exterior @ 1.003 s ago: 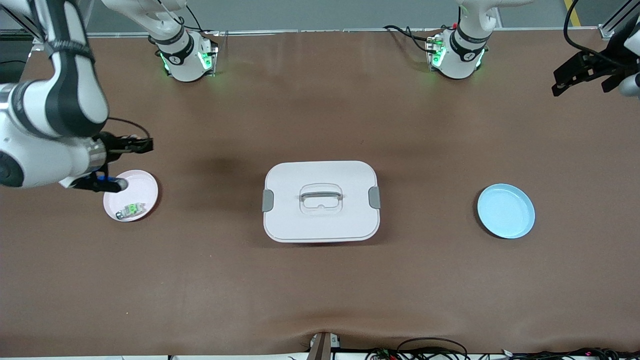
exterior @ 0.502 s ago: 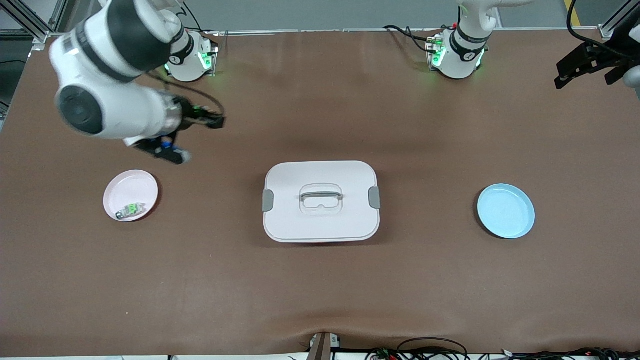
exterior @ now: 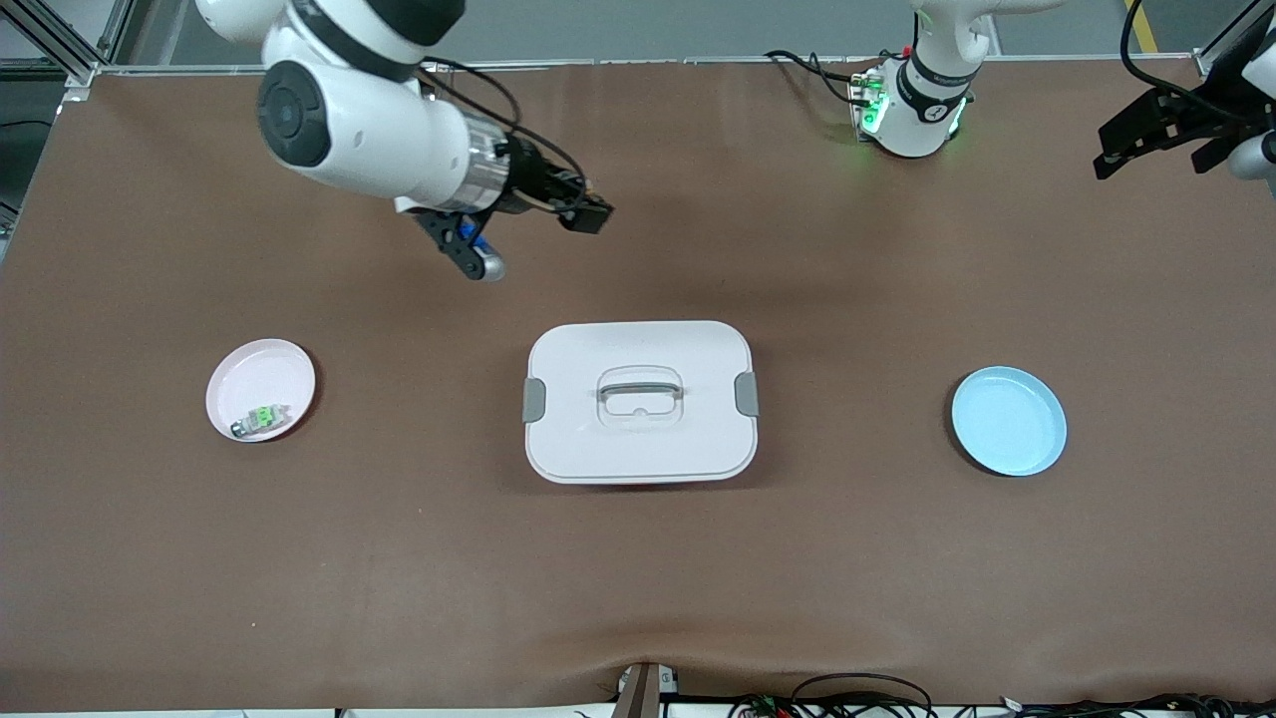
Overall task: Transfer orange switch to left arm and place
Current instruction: 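Carry the switch over the box while the left gripper approaches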
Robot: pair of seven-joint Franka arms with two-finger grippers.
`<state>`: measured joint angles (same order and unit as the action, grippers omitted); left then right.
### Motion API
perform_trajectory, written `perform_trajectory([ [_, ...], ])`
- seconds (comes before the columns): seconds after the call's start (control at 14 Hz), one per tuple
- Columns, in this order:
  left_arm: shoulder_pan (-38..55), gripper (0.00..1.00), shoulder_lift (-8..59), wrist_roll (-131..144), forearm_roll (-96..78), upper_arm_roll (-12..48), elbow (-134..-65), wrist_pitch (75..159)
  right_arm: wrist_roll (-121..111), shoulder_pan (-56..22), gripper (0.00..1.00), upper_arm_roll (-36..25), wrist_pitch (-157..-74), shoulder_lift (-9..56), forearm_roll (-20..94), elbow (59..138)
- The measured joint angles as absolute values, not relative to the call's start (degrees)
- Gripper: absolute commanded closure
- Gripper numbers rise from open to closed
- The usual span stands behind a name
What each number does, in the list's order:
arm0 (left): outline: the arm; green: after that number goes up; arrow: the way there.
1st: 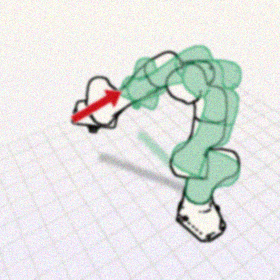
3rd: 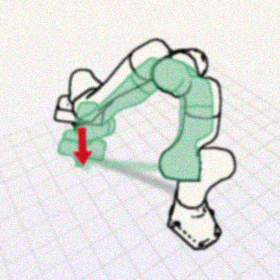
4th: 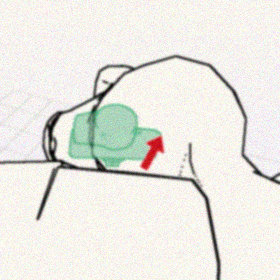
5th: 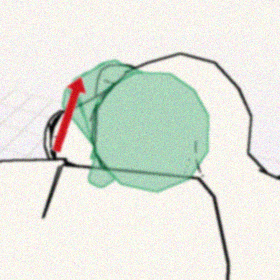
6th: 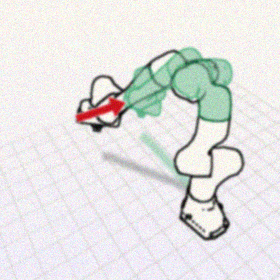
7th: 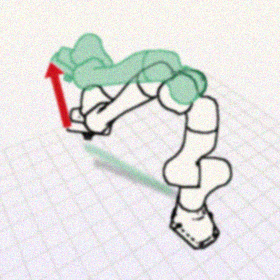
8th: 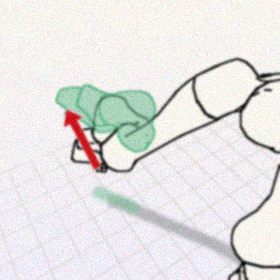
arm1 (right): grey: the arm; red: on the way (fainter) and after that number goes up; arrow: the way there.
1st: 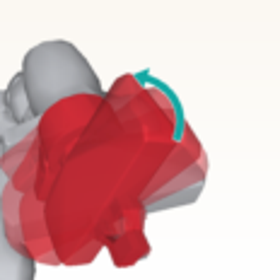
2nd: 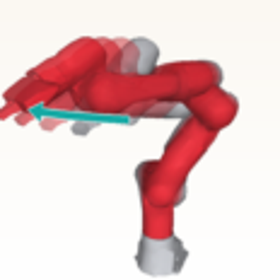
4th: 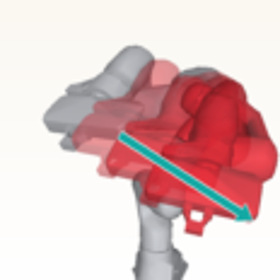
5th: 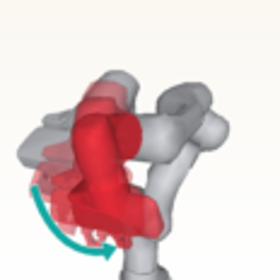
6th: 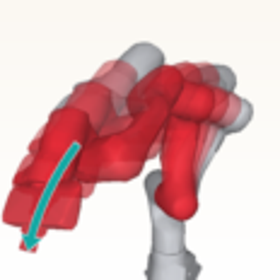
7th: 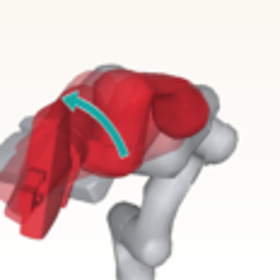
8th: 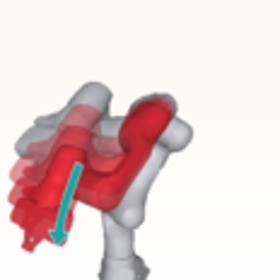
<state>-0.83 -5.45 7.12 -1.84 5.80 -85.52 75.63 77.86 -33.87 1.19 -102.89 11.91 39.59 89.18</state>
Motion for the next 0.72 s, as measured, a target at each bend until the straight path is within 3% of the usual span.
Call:
perform_trajectory([
  [0.72,4.09,0.0,-3.02,5.7,-12.65,8.56,-88.29,78.03,97.98,-47.27,0.82,1.14,-136.81,23.76,52.31,83.88],
])
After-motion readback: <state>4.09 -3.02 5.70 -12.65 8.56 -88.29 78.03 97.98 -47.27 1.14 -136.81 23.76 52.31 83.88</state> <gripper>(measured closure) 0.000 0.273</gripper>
